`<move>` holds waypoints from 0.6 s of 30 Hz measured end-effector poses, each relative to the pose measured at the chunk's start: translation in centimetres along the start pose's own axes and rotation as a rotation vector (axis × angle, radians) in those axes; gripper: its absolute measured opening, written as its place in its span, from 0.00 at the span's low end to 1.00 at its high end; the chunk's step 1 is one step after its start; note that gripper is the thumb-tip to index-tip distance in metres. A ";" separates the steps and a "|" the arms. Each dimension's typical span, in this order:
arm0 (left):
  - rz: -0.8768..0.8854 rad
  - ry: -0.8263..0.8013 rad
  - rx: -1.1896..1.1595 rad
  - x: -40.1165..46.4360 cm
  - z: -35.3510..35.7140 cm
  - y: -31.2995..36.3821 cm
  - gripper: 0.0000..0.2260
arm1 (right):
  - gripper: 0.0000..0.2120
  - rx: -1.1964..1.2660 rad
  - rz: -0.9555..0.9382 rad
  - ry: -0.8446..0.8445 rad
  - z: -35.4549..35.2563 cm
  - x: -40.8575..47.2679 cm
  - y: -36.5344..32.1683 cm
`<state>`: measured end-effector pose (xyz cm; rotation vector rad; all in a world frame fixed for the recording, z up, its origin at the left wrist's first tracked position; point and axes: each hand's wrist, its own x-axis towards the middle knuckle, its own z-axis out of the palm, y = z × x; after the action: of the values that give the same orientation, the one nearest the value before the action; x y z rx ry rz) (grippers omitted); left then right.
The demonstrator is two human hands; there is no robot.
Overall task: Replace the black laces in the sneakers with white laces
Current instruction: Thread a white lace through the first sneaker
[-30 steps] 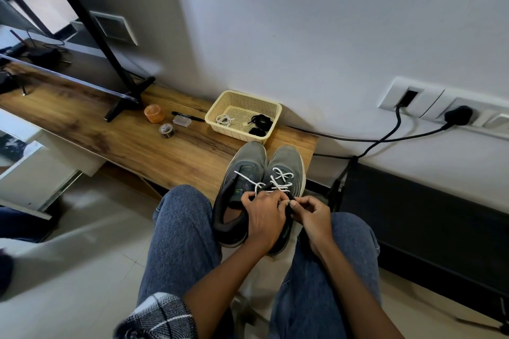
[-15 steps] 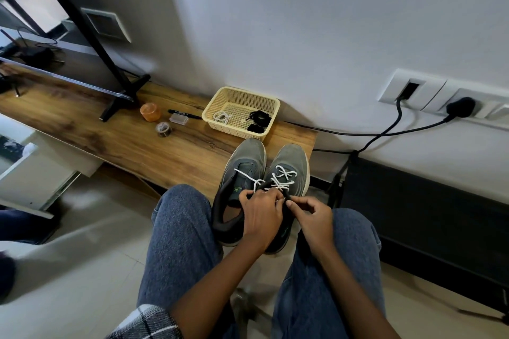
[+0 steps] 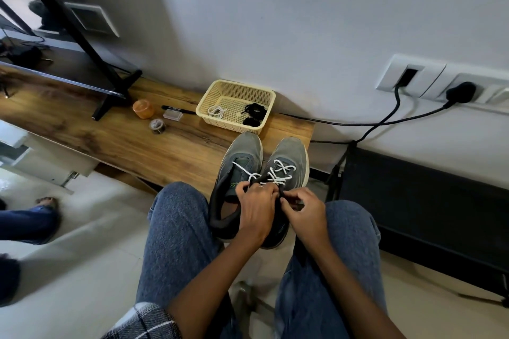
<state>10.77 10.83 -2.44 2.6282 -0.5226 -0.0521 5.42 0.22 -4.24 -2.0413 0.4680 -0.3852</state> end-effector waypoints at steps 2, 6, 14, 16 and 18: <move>-0.017 -0.011 -0.005 0.1 -0.2 0.1 0.08 | 0.04 0.009 -0.015 0.001 0.0 0.0 0.1; -0.085 -0.047 -0.022 0.5 -0.7 0.5 0.08 | 0.05 0.012 -0.035 0.019 0.2 -0.3 0.2; -0.333 -0.157 -0.081 1.7 -1.4 1.8 0.12 | 0.14 -0.038 -0.093 0.018 0.8 -1.6 0.1; -0.339 -0.165 -0.093 1.8 -1.5 1.9 0.11 | 0.16 -0.082 -0.127 0.021 0.9 -2.2 0.0; -0.313 -0.164 -0.101 1.7 -1.7 1.8 0.10 | 0.17 -0.146 -0.170 0.028 1.1 -2.6 0.0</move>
<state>11.89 9.41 -0.03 2.5947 -0.1513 -0.3850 3.60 2.32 -5.02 -2.2276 0.3490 -0.4944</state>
